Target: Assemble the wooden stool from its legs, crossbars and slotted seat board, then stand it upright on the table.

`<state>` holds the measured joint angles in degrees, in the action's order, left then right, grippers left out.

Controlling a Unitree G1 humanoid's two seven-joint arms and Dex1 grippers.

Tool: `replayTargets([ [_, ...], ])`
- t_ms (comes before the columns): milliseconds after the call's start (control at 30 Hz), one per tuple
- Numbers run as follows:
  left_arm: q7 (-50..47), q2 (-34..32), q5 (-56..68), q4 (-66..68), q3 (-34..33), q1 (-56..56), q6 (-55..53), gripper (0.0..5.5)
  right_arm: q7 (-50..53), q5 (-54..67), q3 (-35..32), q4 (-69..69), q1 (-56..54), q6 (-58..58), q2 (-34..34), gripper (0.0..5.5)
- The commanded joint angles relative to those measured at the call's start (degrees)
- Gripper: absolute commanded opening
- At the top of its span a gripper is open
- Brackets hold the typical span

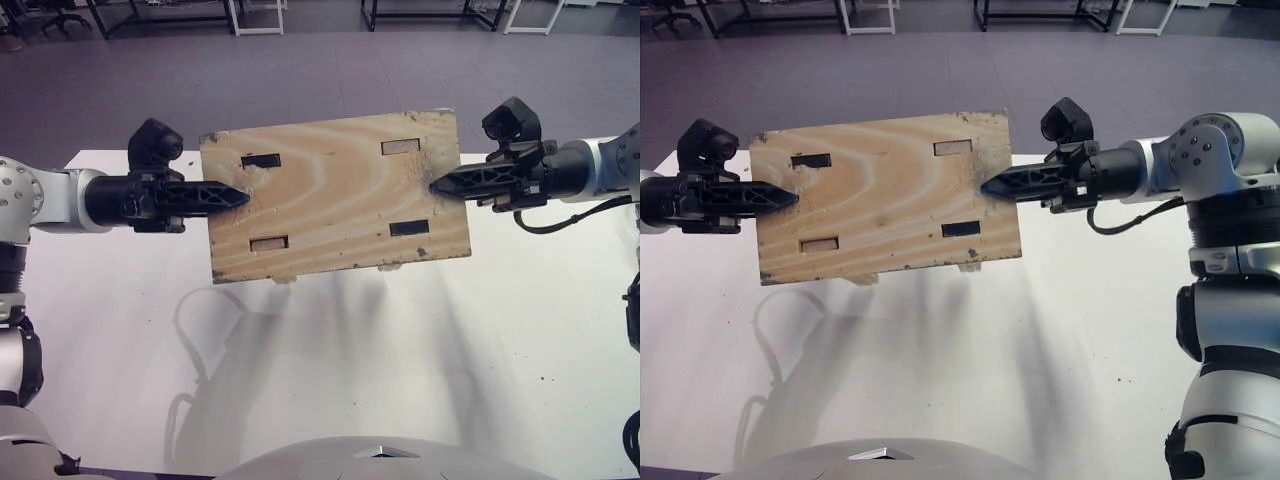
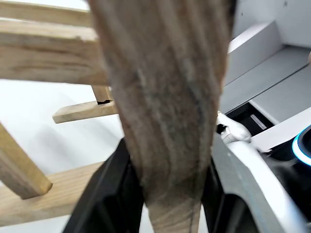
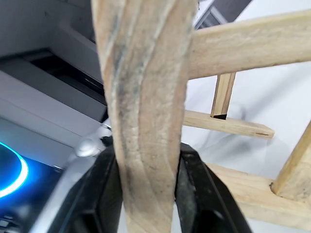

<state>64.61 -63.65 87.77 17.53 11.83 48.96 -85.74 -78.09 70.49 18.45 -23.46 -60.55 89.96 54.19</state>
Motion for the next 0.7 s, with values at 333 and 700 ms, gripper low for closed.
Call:
replayTargets([
  [333, 16.5, -21.2, 25.2, -7.8, 38.2, 14.4, -6.8, 1.32, 6.7, 42.5, 24.2, 12.2, 9.5, -1.1, 21.7, 2.05],
  [700, -16.6, -10.5, 25.2, -12.1, 12.3, -19.0, 11.1, 2.62, 37.8, 42.5, -3.9, 13.1, 32.6, -10.4, 7.7, 4.25],
])
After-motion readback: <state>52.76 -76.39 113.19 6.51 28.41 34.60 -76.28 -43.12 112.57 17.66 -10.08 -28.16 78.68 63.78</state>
